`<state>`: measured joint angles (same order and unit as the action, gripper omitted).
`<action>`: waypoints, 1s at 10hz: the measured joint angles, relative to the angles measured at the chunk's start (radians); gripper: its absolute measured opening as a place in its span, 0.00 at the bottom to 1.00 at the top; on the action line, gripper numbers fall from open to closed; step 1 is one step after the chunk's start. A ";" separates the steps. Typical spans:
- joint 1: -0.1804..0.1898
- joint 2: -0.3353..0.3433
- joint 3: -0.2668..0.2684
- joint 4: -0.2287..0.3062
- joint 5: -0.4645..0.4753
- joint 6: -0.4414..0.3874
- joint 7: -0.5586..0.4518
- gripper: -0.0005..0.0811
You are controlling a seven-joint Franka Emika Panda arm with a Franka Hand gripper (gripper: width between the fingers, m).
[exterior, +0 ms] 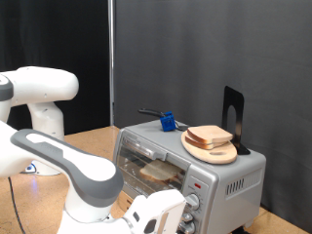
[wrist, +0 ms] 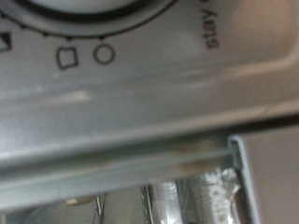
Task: Make a piece of toast with the oven
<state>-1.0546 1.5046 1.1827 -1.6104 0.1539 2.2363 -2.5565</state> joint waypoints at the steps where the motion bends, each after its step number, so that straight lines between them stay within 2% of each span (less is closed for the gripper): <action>1: 0.000 0.000 0.000 0.000 0.002 -0.001 0.001 0.25; 6: -0.004 -0.001 -0.001 0.000 0.009 -0.002 0.003 0.25; 7: -0.020 -0.008 -0.001 0.001 0.014 -0.012 0.003 0.35; 8: -0.038 -0.014 -0.001 0.001 0.017 -0.034 0.003 0.35; 9: -0.050 -0.016 -0.001 0.001 0.018 -0.048 0.003 0.57; 10: -0.058 -0.016 -0.001 0.001 0.018 -0.059 0.003 0.74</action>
<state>-1.1127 1.4882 1.1817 -1.6089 0.1723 2.1769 -2.5534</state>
